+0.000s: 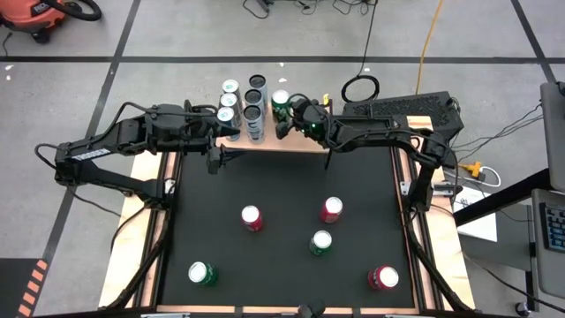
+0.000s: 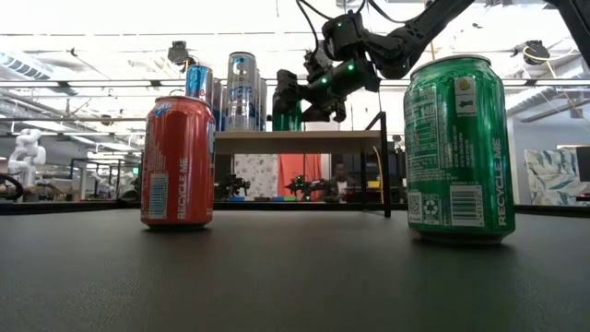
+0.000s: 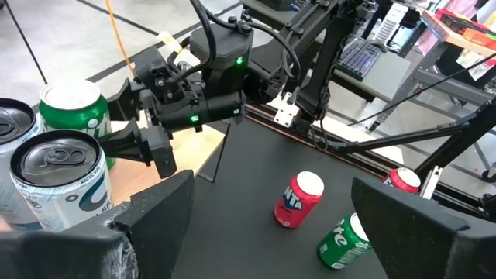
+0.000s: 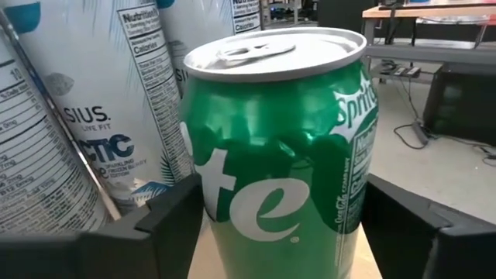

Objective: Place canned beverage on shelf
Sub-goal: Put the top green soda can on the shelf

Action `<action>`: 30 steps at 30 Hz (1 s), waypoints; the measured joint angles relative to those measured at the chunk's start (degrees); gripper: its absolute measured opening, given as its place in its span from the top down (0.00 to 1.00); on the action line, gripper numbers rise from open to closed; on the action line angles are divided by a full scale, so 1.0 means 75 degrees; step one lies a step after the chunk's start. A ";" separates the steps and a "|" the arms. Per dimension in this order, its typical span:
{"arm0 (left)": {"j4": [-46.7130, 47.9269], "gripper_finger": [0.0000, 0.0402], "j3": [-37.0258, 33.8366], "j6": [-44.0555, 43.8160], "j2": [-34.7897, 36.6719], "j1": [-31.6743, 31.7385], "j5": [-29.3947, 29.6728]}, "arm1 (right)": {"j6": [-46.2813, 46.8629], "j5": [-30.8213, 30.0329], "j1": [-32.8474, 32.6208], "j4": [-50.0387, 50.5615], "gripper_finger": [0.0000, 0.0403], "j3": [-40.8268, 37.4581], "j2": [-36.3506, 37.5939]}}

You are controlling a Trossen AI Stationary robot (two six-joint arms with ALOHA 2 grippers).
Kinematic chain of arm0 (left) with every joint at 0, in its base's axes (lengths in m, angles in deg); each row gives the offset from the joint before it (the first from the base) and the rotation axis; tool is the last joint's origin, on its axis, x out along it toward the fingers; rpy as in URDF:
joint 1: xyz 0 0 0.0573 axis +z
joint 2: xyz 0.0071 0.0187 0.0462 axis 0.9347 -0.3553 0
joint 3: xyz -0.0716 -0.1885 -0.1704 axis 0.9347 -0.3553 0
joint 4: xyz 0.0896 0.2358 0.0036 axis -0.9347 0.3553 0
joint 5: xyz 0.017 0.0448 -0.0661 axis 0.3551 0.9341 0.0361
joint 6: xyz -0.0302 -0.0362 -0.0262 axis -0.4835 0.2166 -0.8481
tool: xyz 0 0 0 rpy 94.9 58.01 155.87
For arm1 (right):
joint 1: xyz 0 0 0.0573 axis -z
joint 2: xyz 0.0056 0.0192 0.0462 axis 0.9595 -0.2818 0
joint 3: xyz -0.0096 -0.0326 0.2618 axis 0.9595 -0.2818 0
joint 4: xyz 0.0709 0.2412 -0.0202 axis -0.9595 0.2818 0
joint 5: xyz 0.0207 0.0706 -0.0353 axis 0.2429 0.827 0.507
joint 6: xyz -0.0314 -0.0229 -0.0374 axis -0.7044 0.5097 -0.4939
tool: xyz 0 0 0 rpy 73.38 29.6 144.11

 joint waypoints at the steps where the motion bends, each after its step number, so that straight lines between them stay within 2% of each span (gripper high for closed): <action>1: -0.0003 0.12 0.0000 0.0000 0.0000 -0.0001 0.0008 | -0.0082 0.0020 0.0015 0.0003 0.32 0.0000 0.0000; 4: 0.0000 0.12 0.0000 0.0000 0.0000 0.0000 0.0012 | -0.0283 0.0331 0.0119 0.0006 0.31 0.0000 0.0009; 12: 0.0000 0.12 0.0000 -0.0006 0.0000 0.0000 0.0012 | -0.0159 0.2169 0.0696 -0.0008 0.31 0.0006 0.0015; 19: 0.0000 0.12 0.0000 -0.0027 0.0000 0.0000 0.0012 | -0.0605 0.3612 0.1163 -0.0001 0.31 0.0006 0.0015; 24: 0.0000 0.12 0.0000 -0.0050 0.0001 -0.0001 0.0012 | -0.0986 0.4325 0.1428 -0.0020 0.31 0.0006 0.0013; 30: 0.0000 0.12 0.0000 -0.0061 0.0000 -0.0002 0.0012 | -0.1119 0.4803 0.1678 -0.0047 0.31 0.0006 0.0009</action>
